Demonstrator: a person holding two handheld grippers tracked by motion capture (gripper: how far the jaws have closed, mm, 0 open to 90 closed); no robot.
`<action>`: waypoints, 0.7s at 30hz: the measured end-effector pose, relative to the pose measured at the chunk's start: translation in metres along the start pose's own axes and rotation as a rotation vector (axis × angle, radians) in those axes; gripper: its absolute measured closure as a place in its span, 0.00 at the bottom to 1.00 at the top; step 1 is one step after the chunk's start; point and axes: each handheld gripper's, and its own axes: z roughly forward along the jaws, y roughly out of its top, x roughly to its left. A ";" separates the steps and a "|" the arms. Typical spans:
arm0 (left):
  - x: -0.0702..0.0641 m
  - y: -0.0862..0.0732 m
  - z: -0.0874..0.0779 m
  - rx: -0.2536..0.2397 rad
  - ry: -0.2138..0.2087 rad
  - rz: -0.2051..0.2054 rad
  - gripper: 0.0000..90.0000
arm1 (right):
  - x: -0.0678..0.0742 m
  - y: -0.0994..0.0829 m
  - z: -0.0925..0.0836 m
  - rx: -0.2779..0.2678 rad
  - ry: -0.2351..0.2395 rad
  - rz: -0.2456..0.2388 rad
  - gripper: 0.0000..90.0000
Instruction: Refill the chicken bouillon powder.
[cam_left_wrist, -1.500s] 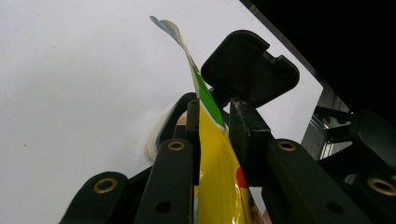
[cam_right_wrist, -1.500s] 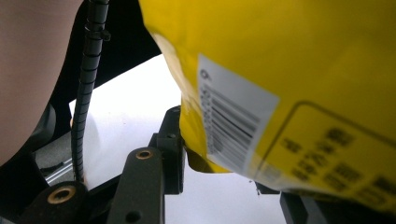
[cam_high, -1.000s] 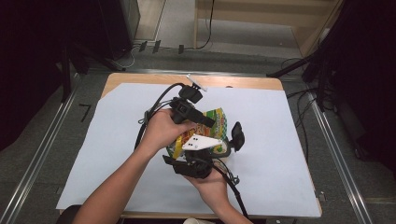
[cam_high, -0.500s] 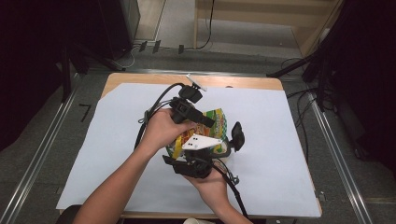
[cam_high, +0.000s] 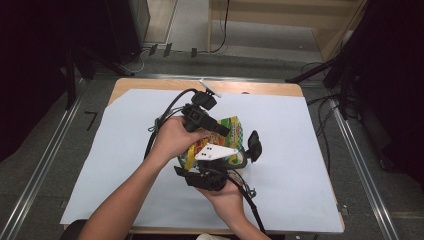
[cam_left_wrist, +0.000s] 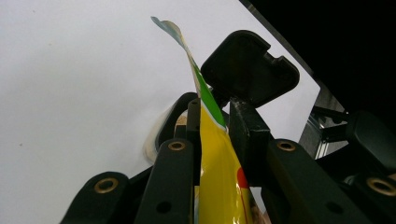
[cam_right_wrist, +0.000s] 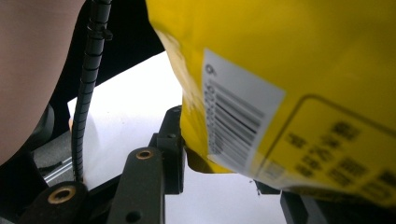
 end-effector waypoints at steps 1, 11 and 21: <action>0.000 0.000 0.000 0.001 0.001 0.001 0.88 | 0.000 0.000 0.000 0.000 0.000 0.001 0.70; 0.000 0.000 0.000 0.001 0.002 0.001 0.88 | 0.000 0.000 0.000 0.000 0.000 0.000 0.70; 0.003 0.001 0.001 0.007 -0.012 -0.012 0.88 | 0.000 0.001 0.000 0.002 -0.003 -0.004 0.70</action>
